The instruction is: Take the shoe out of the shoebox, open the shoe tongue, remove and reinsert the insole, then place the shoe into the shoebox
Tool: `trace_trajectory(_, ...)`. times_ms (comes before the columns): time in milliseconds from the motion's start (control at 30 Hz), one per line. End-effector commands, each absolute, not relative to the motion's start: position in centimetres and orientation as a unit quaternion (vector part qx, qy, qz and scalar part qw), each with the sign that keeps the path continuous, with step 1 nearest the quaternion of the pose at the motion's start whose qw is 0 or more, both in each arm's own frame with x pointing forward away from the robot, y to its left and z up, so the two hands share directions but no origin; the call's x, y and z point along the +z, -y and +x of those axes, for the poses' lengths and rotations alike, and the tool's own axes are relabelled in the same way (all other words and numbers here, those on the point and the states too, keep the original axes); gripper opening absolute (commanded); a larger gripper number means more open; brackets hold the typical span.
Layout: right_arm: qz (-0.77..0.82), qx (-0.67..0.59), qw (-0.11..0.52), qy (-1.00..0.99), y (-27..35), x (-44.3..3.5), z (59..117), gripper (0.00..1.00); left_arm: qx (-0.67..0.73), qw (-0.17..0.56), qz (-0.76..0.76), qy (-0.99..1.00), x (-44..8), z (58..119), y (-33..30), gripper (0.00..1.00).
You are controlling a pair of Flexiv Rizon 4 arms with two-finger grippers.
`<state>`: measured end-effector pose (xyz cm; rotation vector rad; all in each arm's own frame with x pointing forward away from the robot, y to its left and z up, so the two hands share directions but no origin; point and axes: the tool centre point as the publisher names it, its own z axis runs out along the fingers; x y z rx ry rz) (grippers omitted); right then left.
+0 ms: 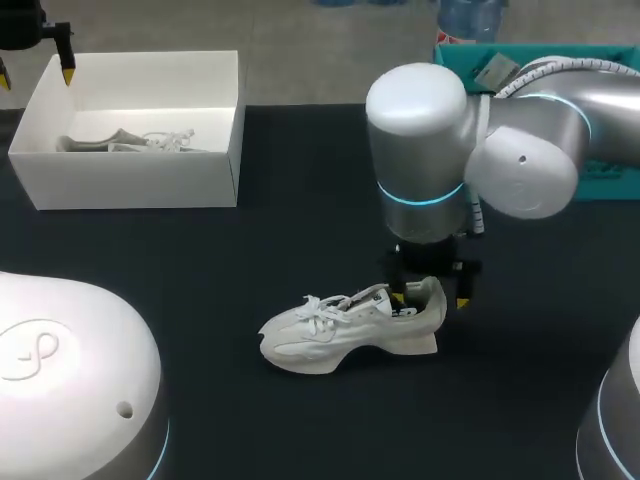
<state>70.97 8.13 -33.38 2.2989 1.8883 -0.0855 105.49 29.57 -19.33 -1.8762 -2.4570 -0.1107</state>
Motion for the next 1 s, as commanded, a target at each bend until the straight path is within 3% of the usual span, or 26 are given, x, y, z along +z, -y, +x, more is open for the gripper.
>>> trace_trajectory(33, 0.747, 0.03, 0.065, -0.661, -6.2, -29.5, 70.4, 1.0, -0.038, 0.024, -0.606, 0.794, -19.3, 105.3, -29.5, 1.0)
trace_trajectory(367, 0.615, 0.093, -0.025, -0.782, -6.9, -27.4, 72.7, 1.0, -0.038, 0.024, -0.606, 0.794, -19.3, 105.3, -29.5, 1.0)
trace_trajectory(633, 0.457, 0.157, 0.047, -0.874, -7.4, -26.1, 72.2, 1.0, -0.038, 0.024, -0.606, 0.794, -19.3, 105.3, -29.5, 1.0)
trace_trajectory(1000, 0.457, 0.157, 0.047, -0.874, -7.4, -26.1, 72.2, 1.0, -0.038, 0.024, -0.606, 0.794, -19.3, 105.3, -29.5, 1.0)
